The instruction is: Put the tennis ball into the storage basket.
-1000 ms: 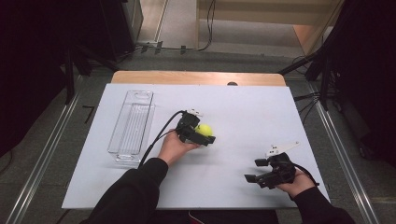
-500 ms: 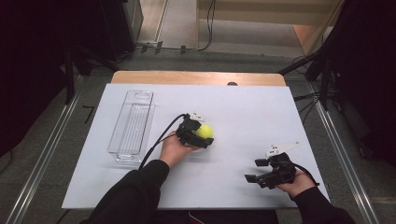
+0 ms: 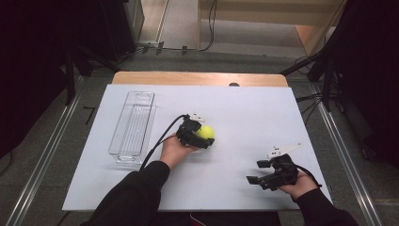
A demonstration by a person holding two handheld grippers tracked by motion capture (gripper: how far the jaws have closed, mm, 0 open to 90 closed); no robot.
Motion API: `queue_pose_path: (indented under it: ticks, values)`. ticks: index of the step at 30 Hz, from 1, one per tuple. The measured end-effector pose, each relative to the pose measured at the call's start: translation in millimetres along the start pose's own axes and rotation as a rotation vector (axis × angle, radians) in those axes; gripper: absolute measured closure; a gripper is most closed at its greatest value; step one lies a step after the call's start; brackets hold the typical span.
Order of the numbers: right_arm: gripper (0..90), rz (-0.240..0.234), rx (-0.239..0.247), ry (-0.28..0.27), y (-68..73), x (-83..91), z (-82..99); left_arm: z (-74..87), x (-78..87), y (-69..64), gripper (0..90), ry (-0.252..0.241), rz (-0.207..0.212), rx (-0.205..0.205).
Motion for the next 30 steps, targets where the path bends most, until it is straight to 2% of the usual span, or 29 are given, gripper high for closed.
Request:
queue_pose_path:
  ticks: [7, 11, 19, 27, 30]
  values:
    - [17.4, -0.001, 0.0, -0.001, -0.1, 0.2, 0.1, -1.2, 3.8, 2.0, 25.8, 0.013, -0.007, 0.004]
    - [17.4, -0.002, 0.002, 0.002, 0.0, 0.1, 0.1, -3.1, 7.5, 2.6, 25.8, -0.001, -0.004, 0.019]
    - [17.4, -0.007, 0.001, 0.001, 0.5, 0.0, -0.1, -9.4, 18.4, 3.0, 25.8, -0.006, 0.027, 0.047]
    - [17.4, -0.005, 0.001, 0.001, 0.2, -0.4, -0.1, -14.5, 29.3, 1.1, 25.8, -0.007, 0.037, 0.044]
    - [17.4, -0.004, -0.001, 0.001, 0.2, -0.5, -0.1, -16.7, 34.2, -0.6, 25.8, 0.0, 0.037, 0.027]
Point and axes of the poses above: each handheld gripper's, and its own axes: x roughly backward along the jaws, z roughly out of its underside, y roughly to its left, the point moved 1 cm from there along -x, roughly forward along the jaws, and after that the axes turned 2 degrees about -y, right-handed, at the moved point
